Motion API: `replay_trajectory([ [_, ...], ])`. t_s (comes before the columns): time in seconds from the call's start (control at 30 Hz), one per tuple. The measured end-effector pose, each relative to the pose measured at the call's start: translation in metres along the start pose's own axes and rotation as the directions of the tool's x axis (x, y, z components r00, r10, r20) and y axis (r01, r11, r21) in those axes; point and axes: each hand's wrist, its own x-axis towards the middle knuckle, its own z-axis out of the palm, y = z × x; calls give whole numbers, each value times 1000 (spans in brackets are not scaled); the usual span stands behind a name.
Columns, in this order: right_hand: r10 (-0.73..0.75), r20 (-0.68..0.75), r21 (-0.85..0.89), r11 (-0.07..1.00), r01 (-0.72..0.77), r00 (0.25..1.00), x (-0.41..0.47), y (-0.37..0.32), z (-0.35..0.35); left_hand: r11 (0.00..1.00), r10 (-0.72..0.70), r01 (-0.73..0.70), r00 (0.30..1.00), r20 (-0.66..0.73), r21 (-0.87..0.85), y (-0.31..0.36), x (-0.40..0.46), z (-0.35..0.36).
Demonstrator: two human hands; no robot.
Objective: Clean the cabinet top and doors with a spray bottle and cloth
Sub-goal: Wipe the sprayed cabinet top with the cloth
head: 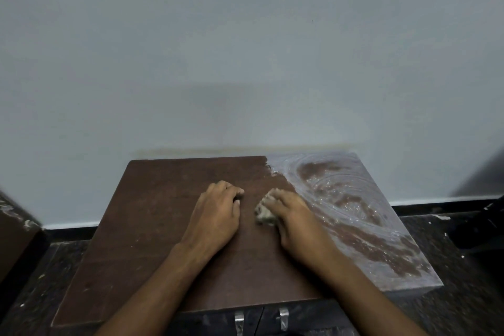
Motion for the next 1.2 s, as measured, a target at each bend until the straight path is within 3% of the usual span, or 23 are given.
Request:
replay_trajectory([
  [0.17,85,-77,56,995,-81,993,17,-14,4,1000,-26,26,1000,-1,3,1,-2,-3],
  [0.4,-213,55,130,970,204,976,-67,-38,-3,999,-48,47,999,-19,-27,-14,-5,-8],
  [0.5,-147,90,70,988,141,985,-30,-33,-7,999,-53,52,998,-16,-13,-15,-6,-10],
  [0.63,-117,35,106,988,112,993,65,-14,2,998,-65,65,998,-10,3,-16,-7,-18],
  [0.73,12,63,29,999,-14,998,127,7,15,998,-57,57,998,-5,5,-18,-9,-24],
  [0.93,63,24,-42,997,-62,998,140,-2,32,990,-136,133,989,-52,-54,-37,-12,-28],
  [1.03,-104,23,57,993,103,994,106,-26,30,985,-163,158,983,-79,-68,-46,-12,-28],
  [1.13,-323,101,155,939,306,941,57,-50,27,984,-171,164,980,-100,-71,-55,-11,-29],
  [1.2,-352,155,176,929,325,923,52,-52,21,986,-162,156,983,-90,-66,-57,-11,-30],
])
